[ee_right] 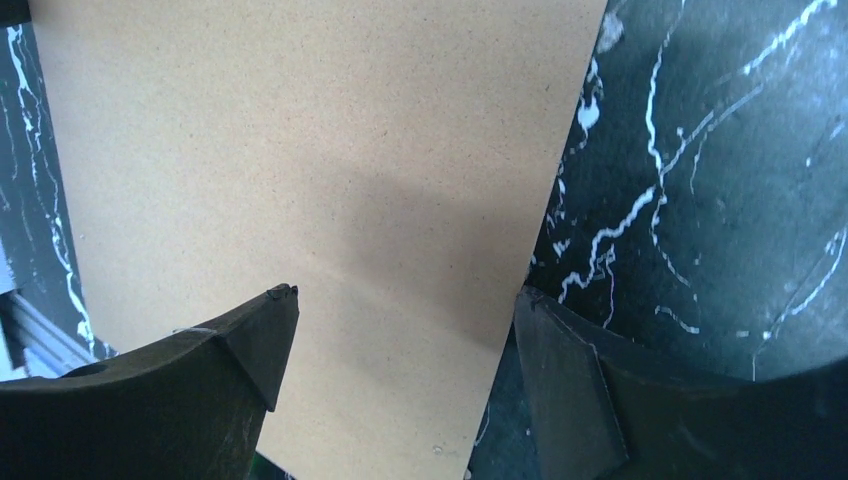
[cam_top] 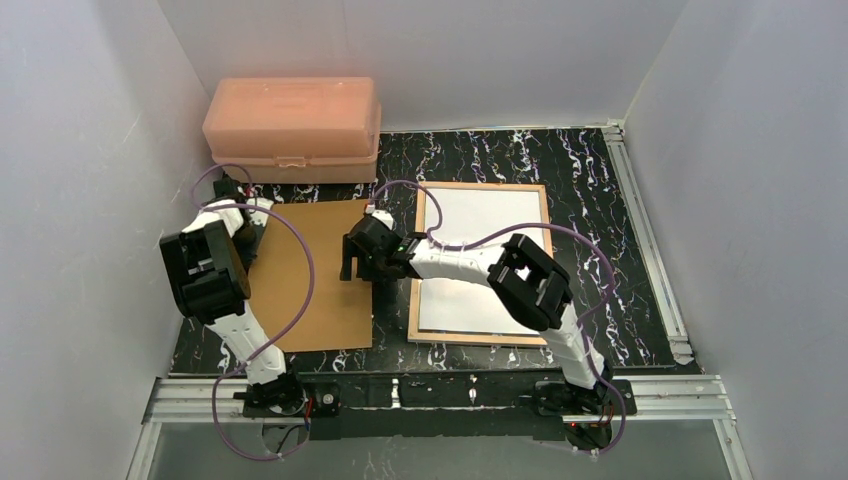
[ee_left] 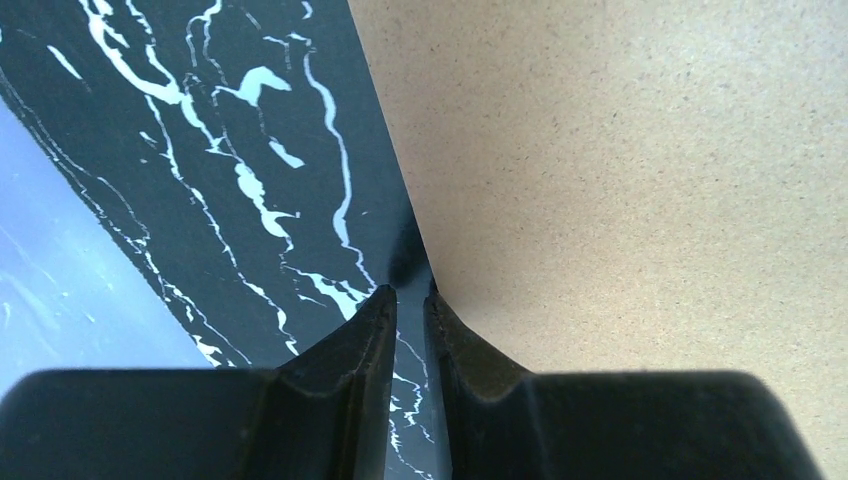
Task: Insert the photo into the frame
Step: Move the photo frame item to the center of the board.
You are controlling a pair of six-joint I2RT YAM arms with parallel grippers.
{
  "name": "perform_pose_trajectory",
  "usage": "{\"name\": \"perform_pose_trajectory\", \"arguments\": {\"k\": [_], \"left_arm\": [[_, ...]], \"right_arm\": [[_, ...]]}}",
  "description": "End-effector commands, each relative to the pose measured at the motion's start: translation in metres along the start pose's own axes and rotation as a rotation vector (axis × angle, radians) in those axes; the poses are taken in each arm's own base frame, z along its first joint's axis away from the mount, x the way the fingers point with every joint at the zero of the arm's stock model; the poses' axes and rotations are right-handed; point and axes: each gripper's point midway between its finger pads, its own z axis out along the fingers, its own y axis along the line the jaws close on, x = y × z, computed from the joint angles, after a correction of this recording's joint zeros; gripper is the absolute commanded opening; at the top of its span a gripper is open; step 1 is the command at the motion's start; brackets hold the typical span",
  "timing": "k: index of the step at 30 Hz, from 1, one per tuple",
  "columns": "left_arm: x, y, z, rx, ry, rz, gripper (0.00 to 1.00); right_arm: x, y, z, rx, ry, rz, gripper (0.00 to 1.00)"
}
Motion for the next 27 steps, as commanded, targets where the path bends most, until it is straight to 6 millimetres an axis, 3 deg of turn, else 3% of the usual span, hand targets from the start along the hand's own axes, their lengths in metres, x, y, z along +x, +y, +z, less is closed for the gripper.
{"name": "perform_pose_trajectory", "arguments": {"k": [1, 6, 12, 18, 27], "left_arm": [[0.024, -0.08, 0.001, 0.295, 0.073, -0.008, 0.17], [0.028, -0.093, 0.004, 0.344, 0.08, -0.018, 0.15], [0.014, -0.105, -0.012, 0.412, 0.044, -0.021, 0.14], [-0.003, -0.123, -0.027, 0.458, 0.03, 0.002, 0.14], [-0.011, -0.148, -0.027, 0.483, 0.058, 0.051, 0.14]], "right_arm": [[-0.029, 0.061, -0.041, -0.229, -0.033, 0.138, 0.86], [-0.047, 0.081, -0.057, -0.35, -0.04, 0.222, 0.85], [-0.072, 0.087, -0.077, -0.456, -0.09, 0.305, 0.83], [-0.08, 0.08, -0.091, -0.462, -0.115, 0.339, 0.82], [-0.087, 0.056, -0.108, -0.423, -0.16, 0.374, 0.82]]}}
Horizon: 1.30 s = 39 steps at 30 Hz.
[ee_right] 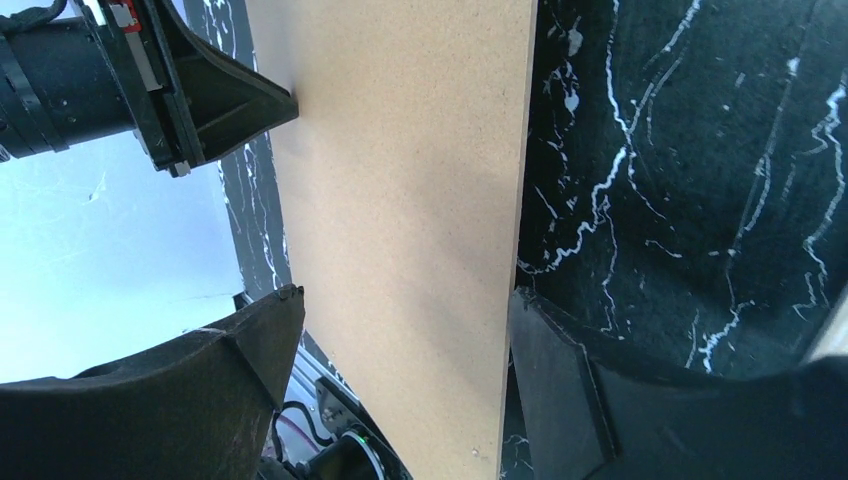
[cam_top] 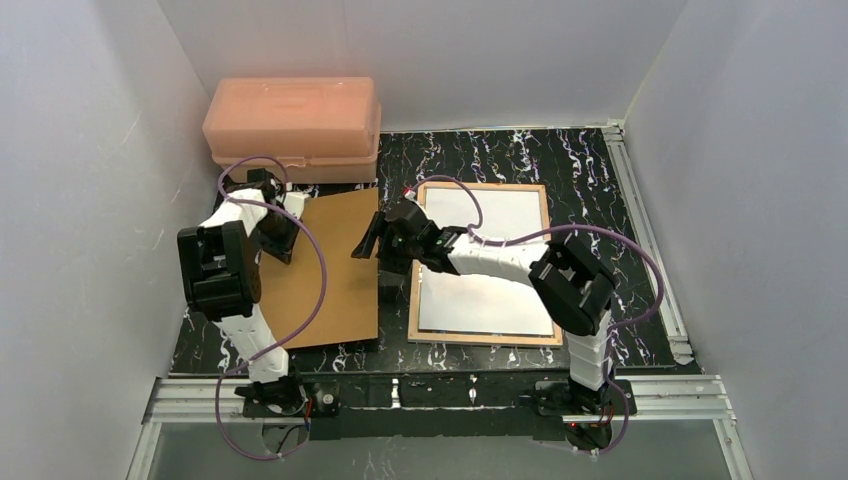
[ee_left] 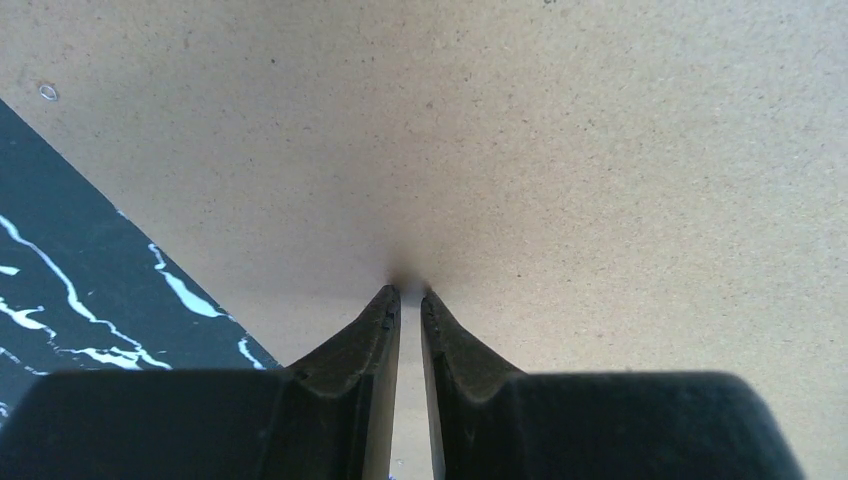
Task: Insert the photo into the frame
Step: Move the photo frame item to the center of the board.
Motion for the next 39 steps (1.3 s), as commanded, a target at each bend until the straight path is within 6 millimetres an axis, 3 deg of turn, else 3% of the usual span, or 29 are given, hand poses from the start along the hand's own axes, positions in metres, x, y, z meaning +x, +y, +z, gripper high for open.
{"name": "perform_pose_trajectory", "arguments": {"k": [1, 10, 21, 31, 39], "left_arm": [[0.016, -0.051, 0.018, 0.207, 0.083, -0.039, 0.14], [0.013, -0.06, 0.018, 0.231, 0.094, -0.023, 0.14], [0.002, -0.083, 0.016, 0.25, 0.098, 0.029, 0.13], [-0.001, -0.131, 0.023, 0.255, 0.155, 0.194, 0.11], [-0.014, -0.161, 0.03, 0.252, 0.184, 0.3, 0.1]], "right_arm": [[-0.028, 0.072, -0.04, -0.246, -0.086, 0.045, 0.82], [-0.03, 0.063, -0.045, -0.272, -0.077, 0.096, 0.78], [-0.047, 0.057, -0.076, -0.297, -0.143, 0.136, 0.74], [-0.067, 0.037, -0.099, -0.278, -0.228, 0.178, 0.73], [-0.076, 0.001, -0.121, -0.215, -0.282, 0.205, 0.73]]}}
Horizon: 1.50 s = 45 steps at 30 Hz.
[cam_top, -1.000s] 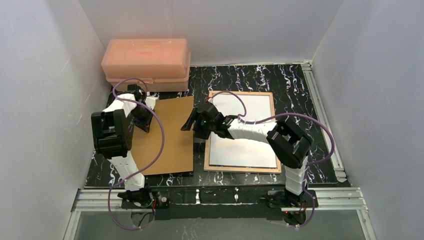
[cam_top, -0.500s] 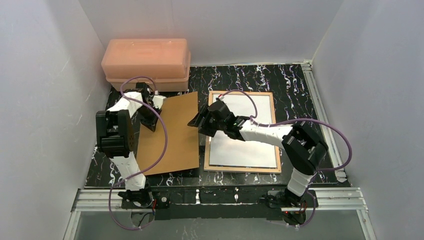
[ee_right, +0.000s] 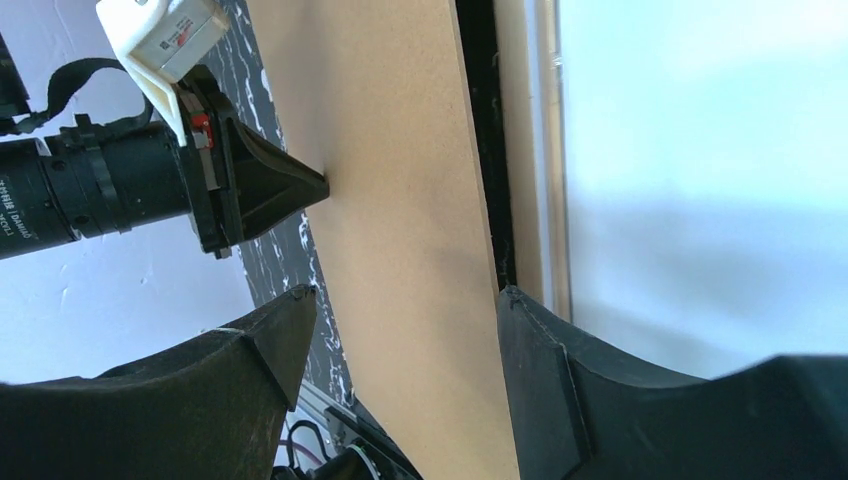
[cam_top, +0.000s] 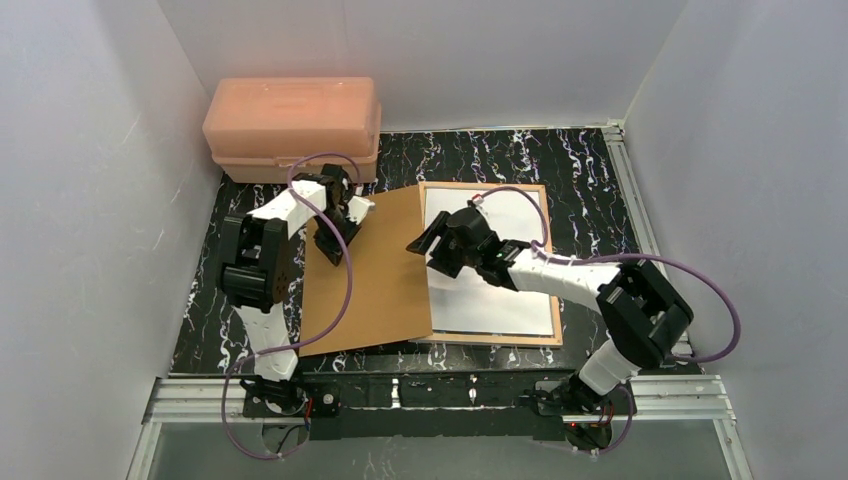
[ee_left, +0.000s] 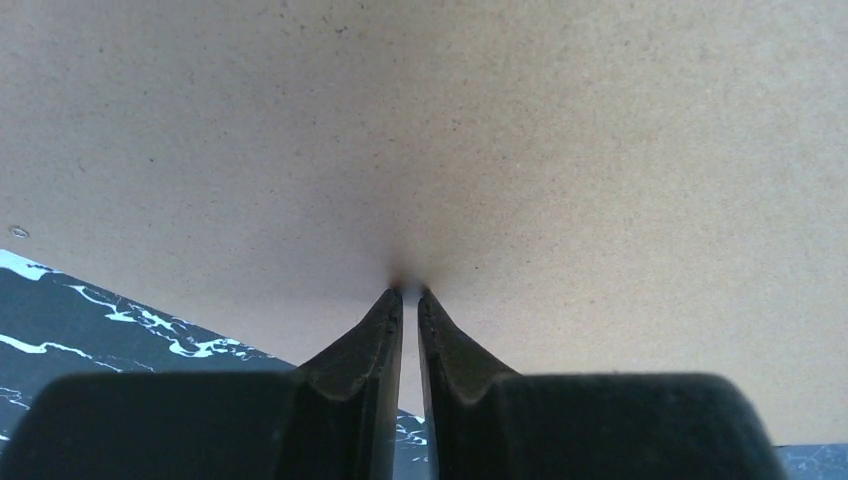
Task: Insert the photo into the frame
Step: Move the photo frame item to the center of the board.
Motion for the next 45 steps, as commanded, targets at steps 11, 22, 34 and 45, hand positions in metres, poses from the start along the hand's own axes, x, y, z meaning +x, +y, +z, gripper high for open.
{"name": "perform_pose_trajectory", "arguments": {"k": [11, 22, 34, 45], "left_arm": [[-0.006, -0.048, -0.002, 0.14, 0.005, 0.04, 0.09], [0.004, 0.009, -0.121, 0.078, -0.213, -0.091, 0.47], [0.092, 0.051, -0.02, -0.029, -0.007, -0.151, 0.39], [0.092, 0.034, 0.014, 0.08, -0.006, -0.199, 0.32]], "right_arm": [[-0.033, 0.001, -0.037, -0.088, -0.1, -0.022, 0.73], [-0.055, -0.025, -0.021, 0.066, -0.02, -0.248, 0.74], [-0.036, -0.043, -0.009, 0.018, 0.186, -0.289, 0.68], [-0.021, -0.059, 0.003, 0.025, 0.243, -0.257, 0.65]]}}
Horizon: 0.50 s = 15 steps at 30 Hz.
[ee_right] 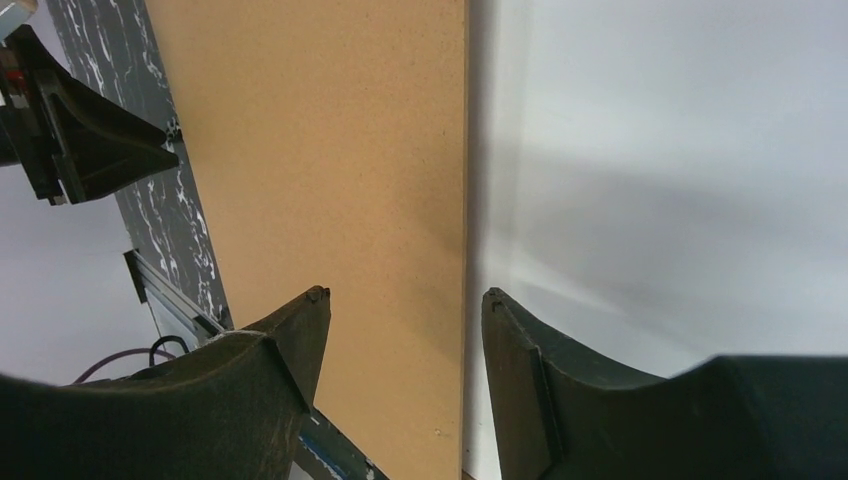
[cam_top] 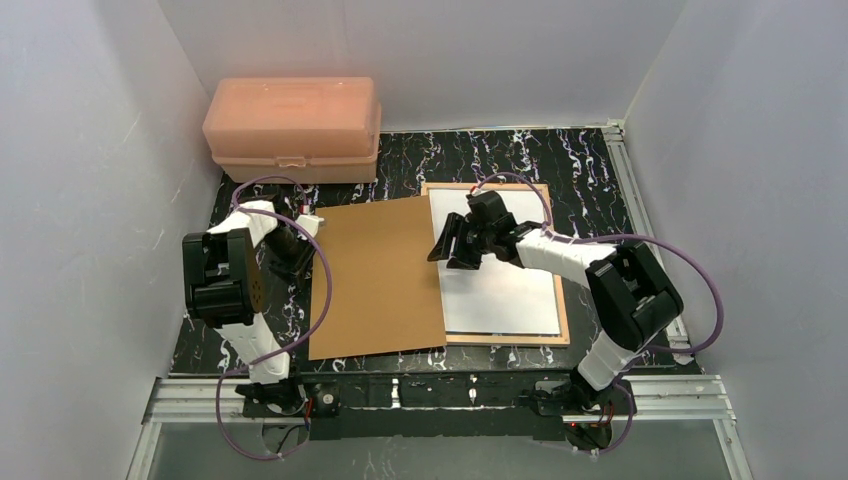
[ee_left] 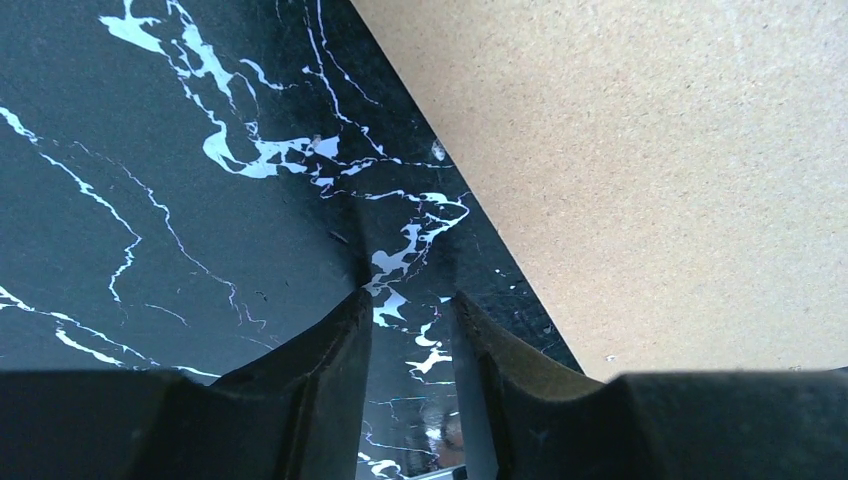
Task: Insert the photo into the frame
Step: Move the photo frame item to the center of the board, then pick up the photo frame item at the center of the board.
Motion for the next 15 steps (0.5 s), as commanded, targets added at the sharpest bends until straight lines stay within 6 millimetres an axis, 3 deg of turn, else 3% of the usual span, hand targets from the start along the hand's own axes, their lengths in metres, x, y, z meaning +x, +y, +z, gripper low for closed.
{"name": "perform_pose_trajectory", "arguments": {"k": [1, 15], "left_arm": [[-0.002, -0.012, 0.017, 0.068, -0.019, -0.013, 0.32], [-0.009, -0.02, 0.015, 0.098, -0.036, -0.024, 0.31]], "right_arm": [[0.004, 0.002, 0.009, -0.03, 0.027, -0.005, 0.64], [0.016, 0.013, 0.026, -0.075, 0.054, -0.012, 0.58]]}}
